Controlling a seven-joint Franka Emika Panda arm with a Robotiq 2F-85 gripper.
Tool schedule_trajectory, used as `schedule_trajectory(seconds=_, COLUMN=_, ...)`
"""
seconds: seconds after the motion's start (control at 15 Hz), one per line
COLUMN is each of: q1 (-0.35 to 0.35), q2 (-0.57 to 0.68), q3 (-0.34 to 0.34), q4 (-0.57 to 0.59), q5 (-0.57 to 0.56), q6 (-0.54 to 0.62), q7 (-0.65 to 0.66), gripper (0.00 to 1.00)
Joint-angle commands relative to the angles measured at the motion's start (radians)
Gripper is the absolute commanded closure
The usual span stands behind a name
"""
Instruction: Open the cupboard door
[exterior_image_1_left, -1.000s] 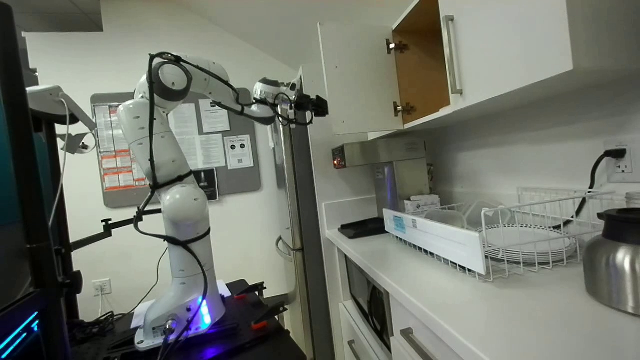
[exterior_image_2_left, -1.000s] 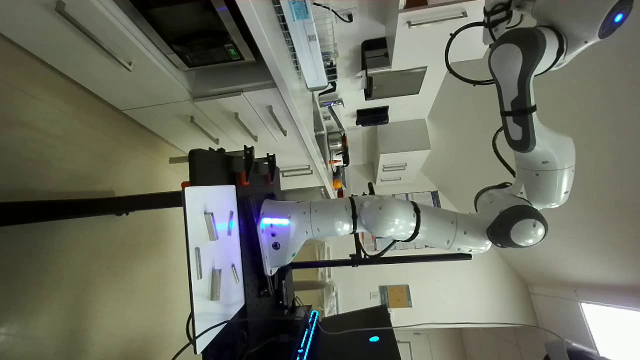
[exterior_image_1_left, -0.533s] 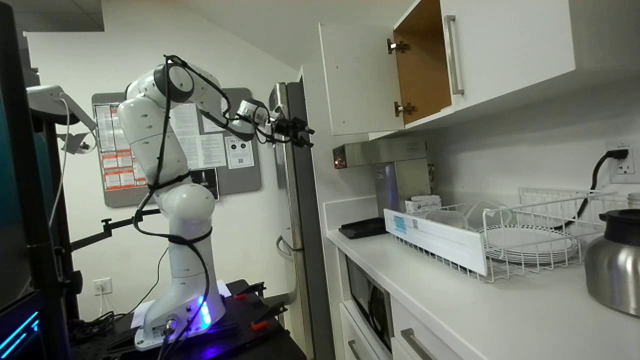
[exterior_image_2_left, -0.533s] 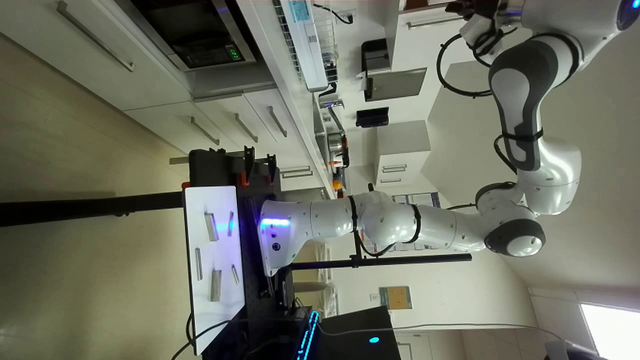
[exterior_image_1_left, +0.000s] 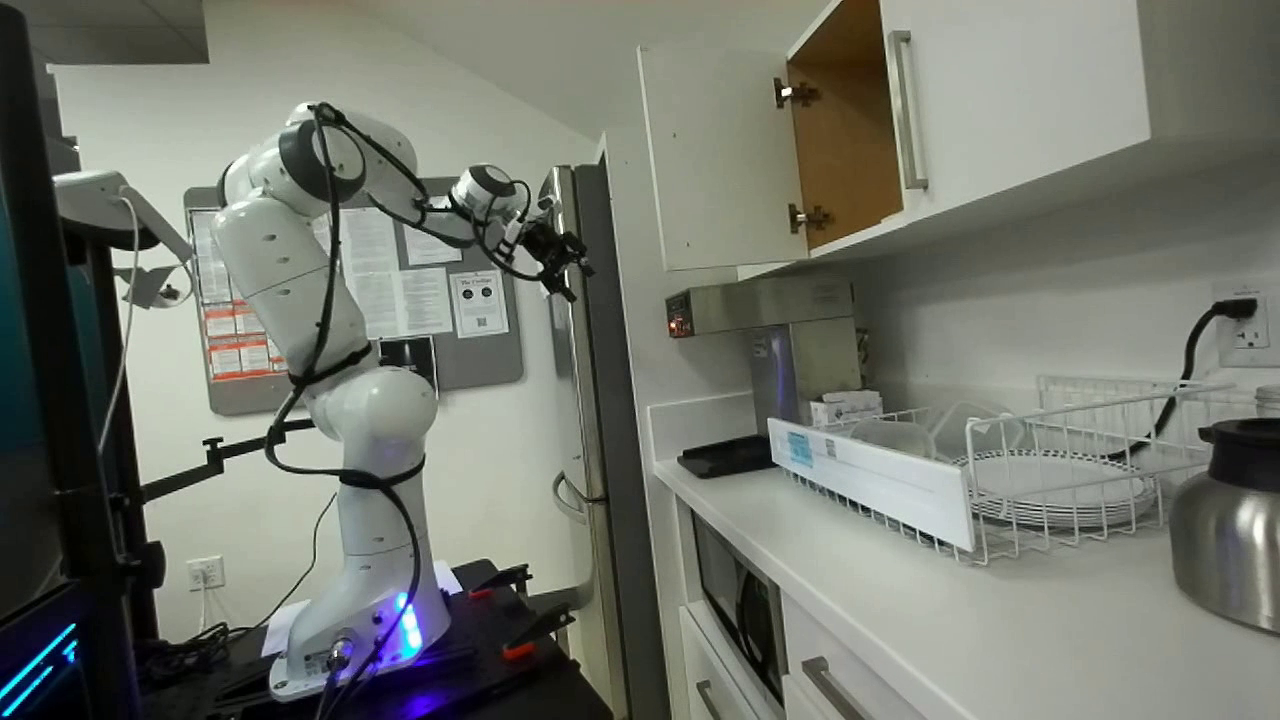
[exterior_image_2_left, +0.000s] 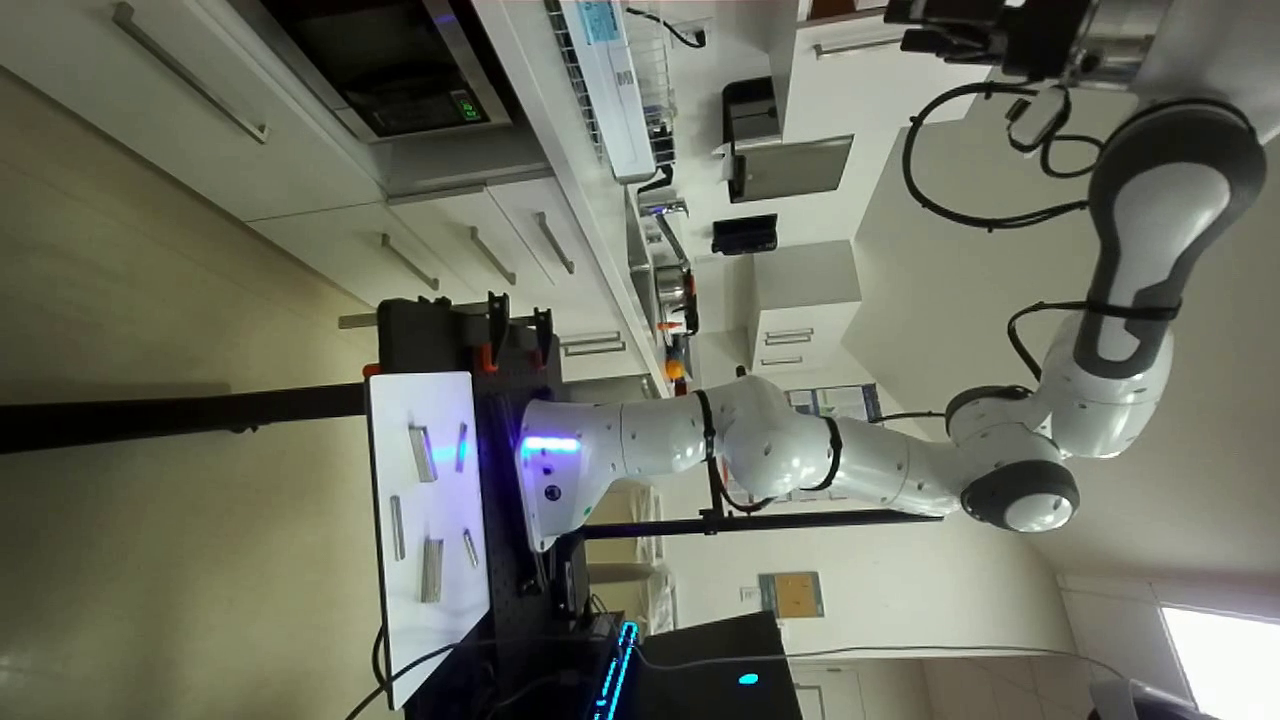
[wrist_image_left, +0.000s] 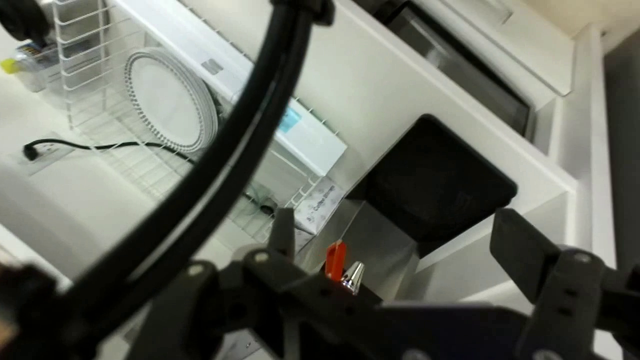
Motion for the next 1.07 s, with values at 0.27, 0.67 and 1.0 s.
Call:
schedule_trajectory(seconds=0.27, q1=-0.031, q2=-0.308, q3=-0.111, q4=0.045, q5=0.226, q6=-0.326, q7=-0.343, gripper=0.00)
schedule_trajectory(seconds=0.67, q1=-0.103, q2=-0.514, q3=-0.199, q4=0.030, q5=0.251, q6=-0.469, q7=-0.326, gripper=0.00)
schedule_trajectory(seconds=1.0, q1=-0.181, q2=-0.662, q3=-0.316, q4=-0.170, q5=0.243, q6=-0.222, q7=-0.283, gripper=0.00)
